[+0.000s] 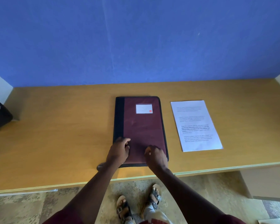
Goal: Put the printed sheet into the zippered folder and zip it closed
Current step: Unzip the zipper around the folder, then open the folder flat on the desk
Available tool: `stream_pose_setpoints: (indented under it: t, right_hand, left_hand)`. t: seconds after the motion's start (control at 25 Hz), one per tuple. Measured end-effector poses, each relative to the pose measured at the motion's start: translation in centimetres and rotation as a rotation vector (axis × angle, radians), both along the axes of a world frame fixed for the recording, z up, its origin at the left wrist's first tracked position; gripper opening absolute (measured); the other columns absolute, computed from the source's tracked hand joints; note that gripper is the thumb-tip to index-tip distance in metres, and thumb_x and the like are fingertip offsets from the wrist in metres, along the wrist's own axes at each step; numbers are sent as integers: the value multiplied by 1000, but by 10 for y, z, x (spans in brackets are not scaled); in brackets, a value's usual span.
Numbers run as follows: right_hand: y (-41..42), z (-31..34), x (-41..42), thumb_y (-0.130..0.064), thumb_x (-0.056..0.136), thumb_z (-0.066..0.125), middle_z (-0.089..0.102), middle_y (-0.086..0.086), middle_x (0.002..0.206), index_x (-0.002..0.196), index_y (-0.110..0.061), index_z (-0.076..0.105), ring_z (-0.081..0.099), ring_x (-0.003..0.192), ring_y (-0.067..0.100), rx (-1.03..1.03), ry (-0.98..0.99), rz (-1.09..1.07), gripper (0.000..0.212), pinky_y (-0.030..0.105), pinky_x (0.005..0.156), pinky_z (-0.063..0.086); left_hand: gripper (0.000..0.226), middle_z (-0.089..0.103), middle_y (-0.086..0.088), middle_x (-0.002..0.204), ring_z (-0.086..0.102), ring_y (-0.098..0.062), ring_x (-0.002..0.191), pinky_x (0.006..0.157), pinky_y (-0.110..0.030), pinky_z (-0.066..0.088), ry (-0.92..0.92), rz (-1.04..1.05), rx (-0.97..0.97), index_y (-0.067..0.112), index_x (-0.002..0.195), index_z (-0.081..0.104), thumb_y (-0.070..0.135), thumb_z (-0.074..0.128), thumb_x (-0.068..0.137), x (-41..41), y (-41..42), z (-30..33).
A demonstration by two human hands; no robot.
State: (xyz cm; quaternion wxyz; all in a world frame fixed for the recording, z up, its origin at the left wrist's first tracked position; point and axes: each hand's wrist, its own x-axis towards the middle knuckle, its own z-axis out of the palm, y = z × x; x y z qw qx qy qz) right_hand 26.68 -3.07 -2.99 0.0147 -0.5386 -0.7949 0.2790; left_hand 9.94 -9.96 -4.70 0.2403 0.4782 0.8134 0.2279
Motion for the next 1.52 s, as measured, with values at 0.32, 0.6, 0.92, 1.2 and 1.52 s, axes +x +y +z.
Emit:
stream_pose_setpoints:
  t: [0.32,0.6,0.92,1.2,1.52]
  right_hand:
    - [67,-6,29,-16,83,53,64,6,110,106,-17,67,61,95,30,-24,101,-62,27,35,73,53]
    - [111,-15,34,-8,87,47,60,6,121,128,-14,56,60,103,27,-57,162,-27,42,38,81,56]
    - [145,-20,41,-22,96,50,65,4,127,138,-21,42,67,102,28,-115,224,137,43,38,75,61]
    - [163,-22,43,-19,96,51,69,10,115,141,-25,34,69,94,31,-213,147,201,48,40,70,62]
    - [169,-18,37,-23,99,46,67,21,114,138,-15,39,66,98,39,-304,56,197,40,49,80,58]
  left_hand:
    - [41,63,-1,124,63,-17,110,83,-25,49,-35,-48,-77,20,136,55,21,60,95,32,59,1]
    - [58,35,-3,155,32,-24,142,112,-42,37,163,-85,-132,21,147,40,32,59,94,57,108,2]
    - [88,-3,-6,166,-7,-37,151,119,-60,6,197,-91,-303,22,155,12,53,60,88,82,147,-9]
    - [119,-16,-10,164,-16,-42,149,113,-70,1,190,-36,-401,20,156,-3,69,66,72,100,163,-16]
    - [115,-23,-17,161,-19,-46,147,113,-72,3,202,-2,-448,13,154,-13,60,62,81,115,172,-16]
